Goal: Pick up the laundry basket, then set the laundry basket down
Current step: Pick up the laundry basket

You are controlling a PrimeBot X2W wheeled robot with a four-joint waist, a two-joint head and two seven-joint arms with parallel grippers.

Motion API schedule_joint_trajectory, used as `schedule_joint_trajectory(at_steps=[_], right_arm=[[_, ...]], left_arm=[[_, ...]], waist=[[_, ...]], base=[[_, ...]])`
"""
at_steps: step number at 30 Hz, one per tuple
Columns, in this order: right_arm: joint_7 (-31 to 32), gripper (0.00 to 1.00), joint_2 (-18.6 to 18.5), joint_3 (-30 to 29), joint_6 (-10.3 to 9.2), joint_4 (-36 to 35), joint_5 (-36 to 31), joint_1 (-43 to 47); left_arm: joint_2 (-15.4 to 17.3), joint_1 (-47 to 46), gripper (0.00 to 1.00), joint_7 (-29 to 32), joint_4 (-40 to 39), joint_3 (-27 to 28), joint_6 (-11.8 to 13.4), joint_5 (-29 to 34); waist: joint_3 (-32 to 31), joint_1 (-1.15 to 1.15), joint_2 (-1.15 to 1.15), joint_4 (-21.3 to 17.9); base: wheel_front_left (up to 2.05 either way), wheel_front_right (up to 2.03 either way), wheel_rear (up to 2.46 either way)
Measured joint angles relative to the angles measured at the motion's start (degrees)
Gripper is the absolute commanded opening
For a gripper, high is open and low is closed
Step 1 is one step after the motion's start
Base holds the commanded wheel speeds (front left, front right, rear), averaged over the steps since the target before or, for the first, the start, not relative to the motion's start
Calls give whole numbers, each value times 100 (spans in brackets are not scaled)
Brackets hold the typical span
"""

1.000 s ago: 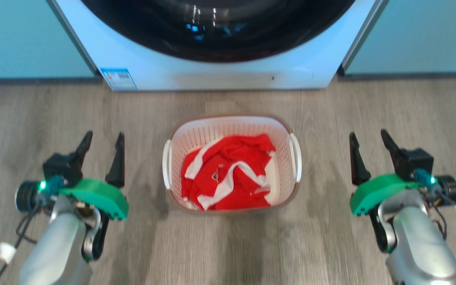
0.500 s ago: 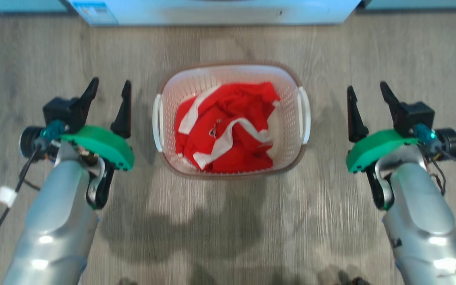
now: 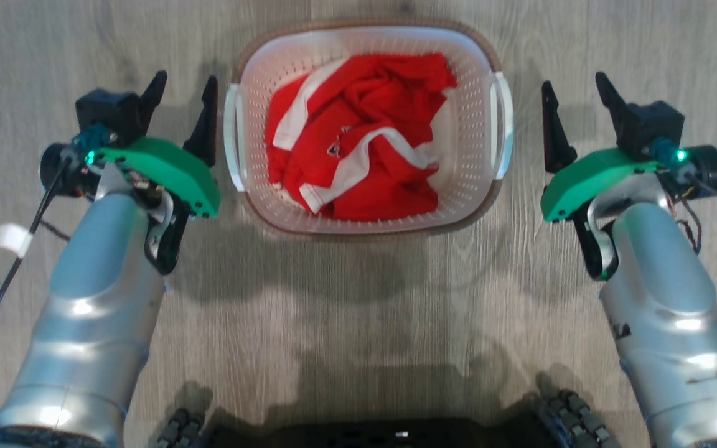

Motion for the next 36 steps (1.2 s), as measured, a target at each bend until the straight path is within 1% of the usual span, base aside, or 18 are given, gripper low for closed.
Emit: schedule_joint_trajectory(at_steps=[5, 17, 28, 36], right_arm=[[0, 100, -41, 34, 0, 134, -1, -227], [0, 100, -49, 338, -1, 441, 145, -567], [0, 100, -63, 694, -1, 886, 398, -840], [0, 100, -76, 887, -1, 1303, 489, -1126]], left_arm=[[-62, -325, 100, -1, 300, -151, -43, -55], [14, -794, 100, -8, 878, -1149, -43, -1012], [141, -1157, 100, -16, 1417, -1930, -43, -1853], [177, -1450, 100, -16, 1610, -2536, -43, -2542]], waist=[[348, 0, 0, 7], [821, 0, 1, -59], [1101, 0, 1, -113], [1299, 0, 0, -72]], base=[[0, 0, 0], [0, 0, 0], [0, 0, 0], [0, 0, 0]])
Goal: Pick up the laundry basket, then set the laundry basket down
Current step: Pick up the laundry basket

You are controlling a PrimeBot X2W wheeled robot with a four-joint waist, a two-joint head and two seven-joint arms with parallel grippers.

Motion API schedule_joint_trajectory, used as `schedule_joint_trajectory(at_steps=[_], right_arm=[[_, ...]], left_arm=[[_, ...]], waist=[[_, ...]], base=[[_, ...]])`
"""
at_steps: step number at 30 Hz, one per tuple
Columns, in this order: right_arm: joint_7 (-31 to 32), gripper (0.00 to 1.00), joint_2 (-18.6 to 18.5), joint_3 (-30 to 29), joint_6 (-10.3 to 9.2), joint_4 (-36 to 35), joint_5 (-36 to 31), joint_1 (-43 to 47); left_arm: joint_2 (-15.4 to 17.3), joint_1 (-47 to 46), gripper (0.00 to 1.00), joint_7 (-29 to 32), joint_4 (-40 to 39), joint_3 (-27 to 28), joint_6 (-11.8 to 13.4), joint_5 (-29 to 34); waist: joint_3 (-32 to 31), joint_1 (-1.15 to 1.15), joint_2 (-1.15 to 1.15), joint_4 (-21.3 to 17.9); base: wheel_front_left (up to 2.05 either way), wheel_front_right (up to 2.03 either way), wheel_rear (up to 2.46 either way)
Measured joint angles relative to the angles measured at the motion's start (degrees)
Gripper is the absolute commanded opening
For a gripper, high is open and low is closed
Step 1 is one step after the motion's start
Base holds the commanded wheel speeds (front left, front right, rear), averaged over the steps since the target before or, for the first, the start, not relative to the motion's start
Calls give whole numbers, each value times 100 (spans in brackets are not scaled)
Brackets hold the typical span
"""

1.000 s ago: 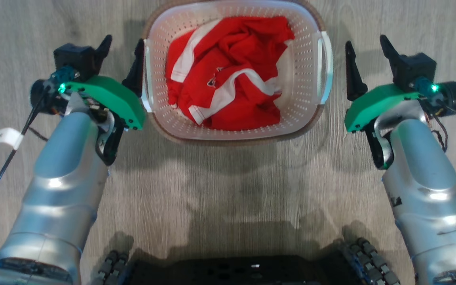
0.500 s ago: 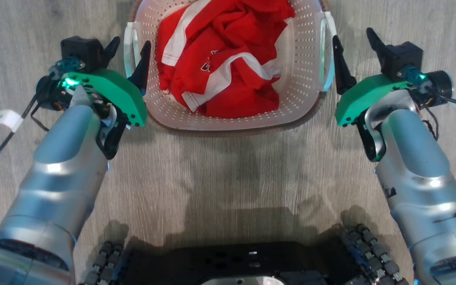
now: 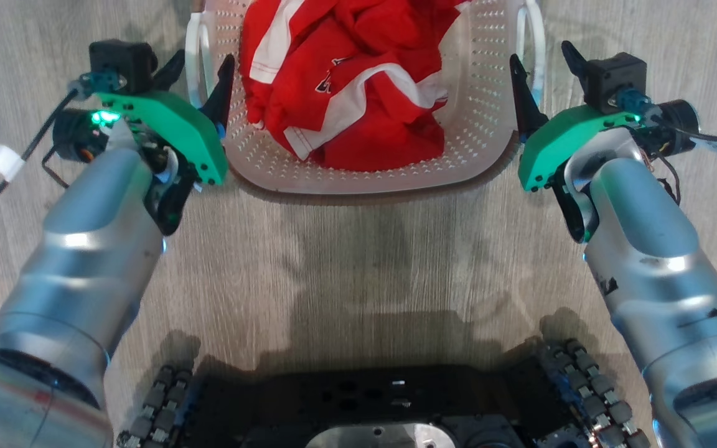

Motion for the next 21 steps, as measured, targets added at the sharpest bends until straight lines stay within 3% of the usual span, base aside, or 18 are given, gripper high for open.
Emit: schedule_joint_trajectory(at_steps=[17, 18, 19, 20, 21], right_arm=[[-1, 100, -3, 187, 0, 478, 158, -459], [-1, 48, -3, 200, 0, 514, 157, -461], [-1, 48, -3, 200, 0, 514, 157, -461], [-9, 0, -7, 297, 0, 661, 254, -472], [-10, 0, -9, 342, 0, 687, 289, -476]], left_arm=[[138, -471, 100, 0, 220, -1000, 0, -1025], [137, -472, 100, 0, 234, -1034, 0, -1072], [137, -472, 100, 0, 234, -1034, 0, -1072], [140, -480, 0, 0, 238, -1102, 0, -1184], [140, -495, 0, -3, 230, -1174, -13, -1213]], waist=[[243, 0, 0, 101], [246, 0, 0, 101], [246, 0, 0, 101], [251, 0, 0, 106], [257, 0, 0, 109]], base=[[0, 0, 0], [0, 0, 0], [0, 0, 0], [0, 0, 0], [0, 0, 0]])
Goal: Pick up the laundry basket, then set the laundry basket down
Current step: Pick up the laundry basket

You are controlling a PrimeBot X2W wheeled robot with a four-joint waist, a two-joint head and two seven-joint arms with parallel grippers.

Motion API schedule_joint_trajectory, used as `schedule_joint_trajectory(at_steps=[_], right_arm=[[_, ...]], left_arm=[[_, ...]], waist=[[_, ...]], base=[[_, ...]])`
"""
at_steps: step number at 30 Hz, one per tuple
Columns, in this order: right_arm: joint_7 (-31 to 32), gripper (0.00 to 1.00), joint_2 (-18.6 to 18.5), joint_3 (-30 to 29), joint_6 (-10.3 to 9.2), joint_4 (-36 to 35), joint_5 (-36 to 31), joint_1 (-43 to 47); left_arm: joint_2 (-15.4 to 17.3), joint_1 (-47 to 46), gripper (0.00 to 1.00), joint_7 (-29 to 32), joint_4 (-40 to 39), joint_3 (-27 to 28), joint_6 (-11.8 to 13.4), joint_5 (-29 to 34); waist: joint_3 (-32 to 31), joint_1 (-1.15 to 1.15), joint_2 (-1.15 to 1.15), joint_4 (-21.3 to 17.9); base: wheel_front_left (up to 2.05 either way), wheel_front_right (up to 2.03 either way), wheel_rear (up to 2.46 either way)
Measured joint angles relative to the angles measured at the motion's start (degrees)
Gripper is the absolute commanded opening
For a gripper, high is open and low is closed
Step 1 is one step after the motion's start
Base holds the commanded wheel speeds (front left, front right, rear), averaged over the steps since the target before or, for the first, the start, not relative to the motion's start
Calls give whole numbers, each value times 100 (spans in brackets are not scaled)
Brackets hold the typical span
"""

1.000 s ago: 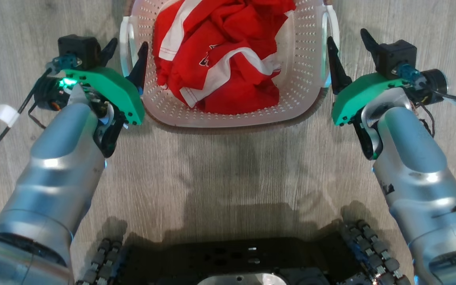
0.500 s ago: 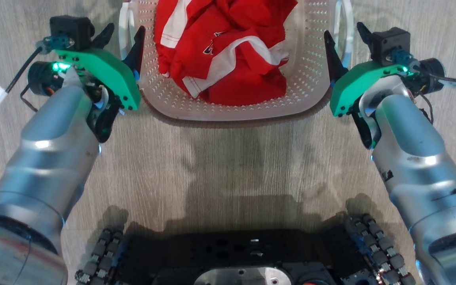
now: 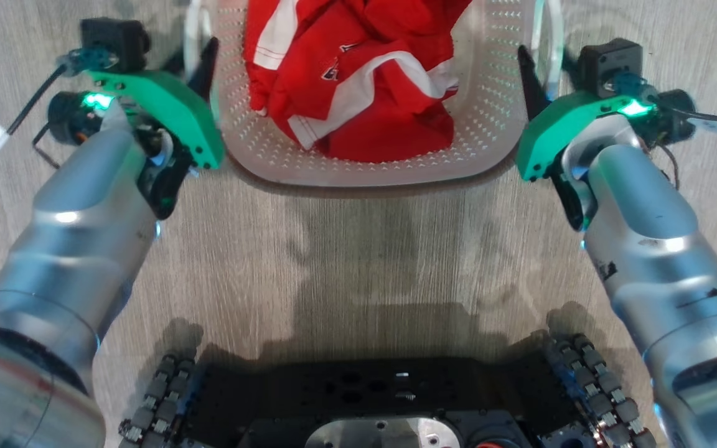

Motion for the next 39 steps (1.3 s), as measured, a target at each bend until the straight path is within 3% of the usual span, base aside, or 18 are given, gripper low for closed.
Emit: schedule_joint_trajectory(at_steps=[18, 31, 39], right_arm=[[-33, 0, 46, 248, -4, 271, 312, -207], [-24, 0, 51, 747, -4, 782, 983, -204], [304, 0, 67, 1174, -4, 1035, 1550, -198]], left_arm=[[-27, -159, 0, 5, 126, -396, 20, -433], [-16, -75, 0, 478, 122, -705, 20, -1067], [12, 103, 0, 928, 147, -821, 21, -1456]], waist=[[-130, 0, 0, 58], [-744, 0, 0, 75], [-1291, 0, 0, 25]], base=[[0, 0, 0], [0, 0, 0], [0, 0, 0]])
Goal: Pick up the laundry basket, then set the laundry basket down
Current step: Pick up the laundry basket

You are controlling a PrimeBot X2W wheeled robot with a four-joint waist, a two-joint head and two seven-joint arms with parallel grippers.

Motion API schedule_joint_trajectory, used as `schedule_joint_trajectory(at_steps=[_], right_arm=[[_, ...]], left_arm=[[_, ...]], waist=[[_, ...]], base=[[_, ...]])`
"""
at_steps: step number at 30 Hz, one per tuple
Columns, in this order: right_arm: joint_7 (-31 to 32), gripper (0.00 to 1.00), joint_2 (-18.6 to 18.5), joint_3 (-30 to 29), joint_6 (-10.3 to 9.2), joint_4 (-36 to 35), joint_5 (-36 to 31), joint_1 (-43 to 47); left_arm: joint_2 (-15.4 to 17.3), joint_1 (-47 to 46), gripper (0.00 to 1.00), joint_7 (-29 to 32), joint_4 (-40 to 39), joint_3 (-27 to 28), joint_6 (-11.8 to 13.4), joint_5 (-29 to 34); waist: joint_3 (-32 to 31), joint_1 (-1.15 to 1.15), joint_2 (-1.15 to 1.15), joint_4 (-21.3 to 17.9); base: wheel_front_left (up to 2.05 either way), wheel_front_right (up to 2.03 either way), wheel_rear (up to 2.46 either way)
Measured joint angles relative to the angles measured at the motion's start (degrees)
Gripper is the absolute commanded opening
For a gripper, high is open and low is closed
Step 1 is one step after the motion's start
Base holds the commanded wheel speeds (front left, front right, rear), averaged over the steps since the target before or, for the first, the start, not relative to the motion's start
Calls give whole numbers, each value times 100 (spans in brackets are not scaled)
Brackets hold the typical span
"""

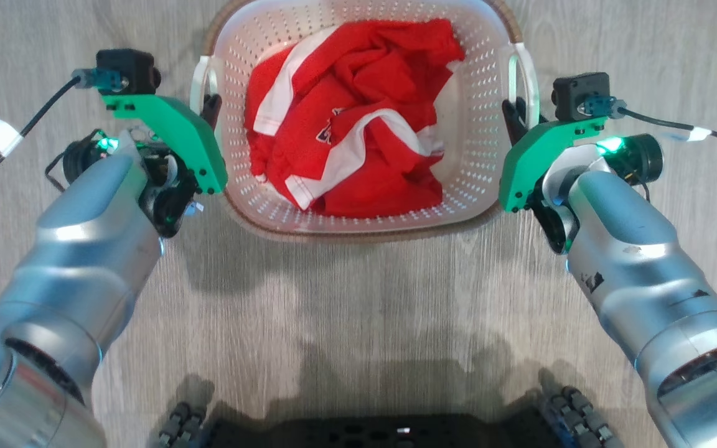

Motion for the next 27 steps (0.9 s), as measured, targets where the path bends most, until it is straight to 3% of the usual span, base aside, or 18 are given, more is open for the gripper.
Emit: schedule_joint_trajectory(at_steps=[12, 27], right_arm=[[738, 0, 25, 625, 0, 69, 818, 176], [1570, 0, 74, 1190, 0, 156, 1711, 512]], left_arm=[[80, 358, 0, 634, 38, -154, 0, -441], [115, 840, 0, 1013, 182, -322, -1, -735]], waist=[[-894, 0, 0, -87], [-2071, 0, 0, -213]], base=[[0, 0, 0], [0, 0, 0]])
